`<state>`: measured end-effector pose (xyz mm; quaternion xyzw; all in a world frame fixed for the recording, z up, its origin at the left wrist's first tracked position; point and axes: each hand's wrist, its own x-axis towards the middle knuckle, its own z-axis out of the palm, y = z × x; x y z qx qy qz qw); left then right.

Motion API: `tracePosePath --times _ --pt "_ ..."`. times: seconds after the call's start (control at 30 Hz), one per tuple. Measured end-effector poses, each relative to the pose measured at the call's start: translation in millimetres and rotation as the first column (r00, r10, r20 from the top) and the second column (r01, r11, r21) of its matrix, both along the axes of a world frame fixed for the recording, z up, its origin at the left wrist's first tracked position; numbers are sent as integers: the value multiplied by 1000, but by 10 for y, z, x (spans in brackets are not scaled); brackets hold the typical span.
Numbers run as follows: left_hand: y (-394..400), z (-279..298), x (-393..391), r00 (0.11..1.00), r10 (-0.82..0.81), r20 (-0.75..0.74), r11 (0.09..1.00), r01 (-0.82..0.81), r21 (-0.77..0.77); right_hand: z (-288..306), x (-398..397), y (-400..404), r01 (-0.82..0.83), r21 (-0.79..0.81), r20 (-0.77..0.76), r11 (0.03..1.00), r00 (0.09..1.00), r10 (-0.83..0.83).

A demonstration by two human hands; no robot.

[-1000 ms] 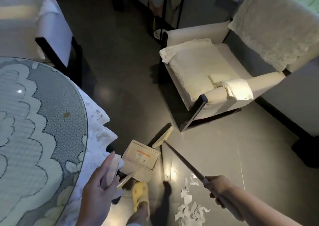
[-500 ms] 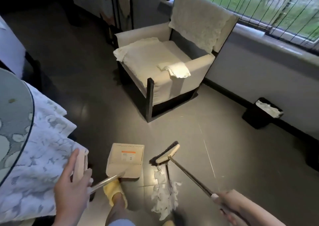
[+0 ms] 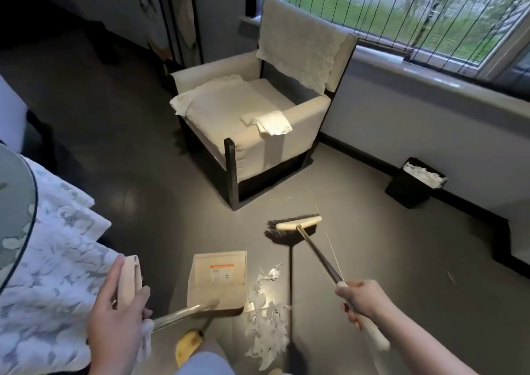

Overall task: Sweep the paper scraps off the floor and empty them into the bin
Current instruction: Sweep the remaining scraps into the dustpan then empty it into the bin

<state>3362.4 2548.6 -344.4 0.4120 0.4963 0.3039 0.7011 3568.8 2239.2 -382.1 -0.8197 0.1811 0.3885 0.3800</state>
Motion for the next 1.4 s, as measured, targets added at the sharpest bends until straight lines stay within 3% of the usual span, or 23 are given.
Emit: tracePosePath --times 0.07,0.17,0.23,0.33,0.43,0.5,0.6,0.83,1.03,1.2,1.4 --pt "0 59 42 999 -28 16 1000 28 0 -26 20 -45 -164 -208 91 964 978 186" --pt "16 146 122 1000 -30 -8 999 29 -35 -124 63 -93 -389 -504 45 771 880 473" --pt "34 193 136 995 -72 -71 997 74 24 -241 123 -37 -401 -457 -18 794 896 443" --pt "48 211 25 978 -133 -163 981 153 119 -427 191 45 -96 -137 -97 986 992 83" --pt "-11 162 -189 946 -153 -286 947 224 233 -593 87 41 22 -33 -227 999 973 -28" --pt "-56 101 -362 917 -148 -369 920 265 289 -737 -116 12 0 -41 -286 999 958 -12" --pt "-112 -24 -603 910 -119 -398 924 248 292 -831 -492 -107 -145 -117 -247 982 962 113" --pt "-186 -251 -986 887 -160 -433 924 289 249 -328 -1138 -367 -409 -157 -257 899 896 363" --pt "-117 -238 -1358 853 -370 -367 895 433 103 119 -1663 -565 -374 -122 -218 919 914 343" --pt "61 -249 -1881 907 -380 -182 925 375 -65 -74 -2199 -341 -321 -144 -112 936 945 306" --pt "197 -341 -2487 816 -494 -300 838 539 86 -494 -2722 14 -394 -247 -161 885 917 364"
